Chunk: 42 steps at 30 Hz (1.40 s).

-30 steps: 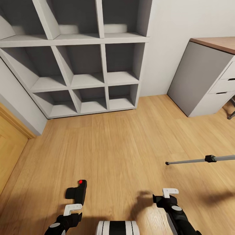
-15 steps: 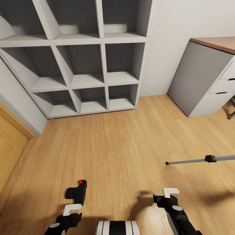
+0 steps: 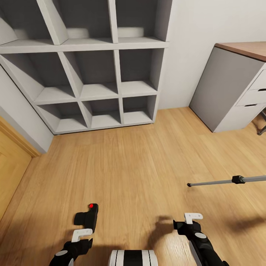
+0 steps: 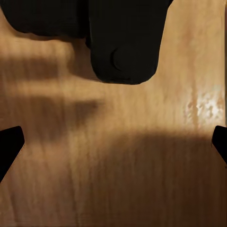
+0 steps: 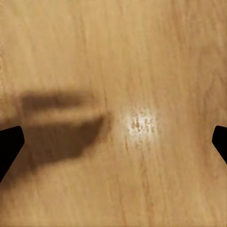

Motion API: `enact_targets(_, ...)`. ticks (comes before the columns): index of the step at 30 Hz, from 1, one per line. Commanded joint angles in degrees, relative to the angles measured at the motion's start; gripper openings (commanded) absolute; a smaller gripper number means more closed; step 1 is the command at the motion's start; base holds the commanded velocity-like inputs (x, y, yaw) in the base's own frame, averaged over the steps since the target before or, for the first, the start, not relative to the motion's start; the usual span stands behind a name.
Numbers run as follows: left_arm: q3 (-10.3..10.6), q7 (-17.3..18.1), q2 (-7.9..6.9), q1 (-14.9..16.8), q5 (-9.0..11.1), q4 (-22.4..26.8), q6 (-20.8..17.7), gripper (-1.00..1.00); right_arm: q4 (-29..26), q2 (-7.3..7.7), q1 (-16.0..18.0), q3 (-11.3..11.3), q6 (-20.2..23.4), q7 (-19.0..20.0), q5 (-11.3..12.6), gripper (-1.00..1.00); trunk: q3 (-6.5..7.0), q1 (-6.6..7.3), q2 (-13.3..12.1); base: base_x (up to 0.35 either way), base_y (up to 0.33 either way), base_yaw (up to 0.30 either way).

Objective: Attach the digital camera to the camera tripod in the bedroom.

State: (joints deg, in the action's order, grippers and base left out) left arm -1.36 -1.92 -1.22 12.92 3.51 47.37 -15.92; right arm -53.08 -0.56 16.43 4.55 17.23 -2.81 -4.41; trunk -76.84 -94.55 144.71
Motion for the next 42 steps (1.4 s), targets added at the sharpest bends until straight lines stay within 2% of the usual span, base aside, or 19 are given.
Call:
enact_targets(1, 0.05, -0.20, -0.01, 0.00, 0.39, 0.44, -0.40, 1.00, -0.10, -0.05, 0.01, 0.11, 0.35, 0.06, -0.45, 1.00, -0.04, 0.01, 0.02, 0.000, 0.000, 0.000)
enact_targets(10, 0.11, -0.19, -0.01, 0.00, 0.42, 2.06, -0.74, 1.00, -0.10, -0.20, 0.01, 0.11, 0.35, 0.16, -0.54, 1.00, -0.04, 0.01, 0.02, 0.000, 0.000, 0.000)
enact_targets(39, 0.15, -0.17, -0.01, 0.00, 0.48, 2.45, -0.03, 1.00, -0.10, -0.10, 0.01, 0.24, 0.44, -0.21, -0.86, 1.00, -0.04, 0.01, 0.02, 0.000, 0.000, 0.000)
enact_targets(42, 0.11, 0.01, -0.01, 0.00, 0.52, 2.46, -0.01, 1.00, -0.14, -0.05, 0.01, 0.31, 0.44, -0.24, -0.83, 1.00, -0.71, -0.07, 0.06, 0.000, 0.000, 0.000)
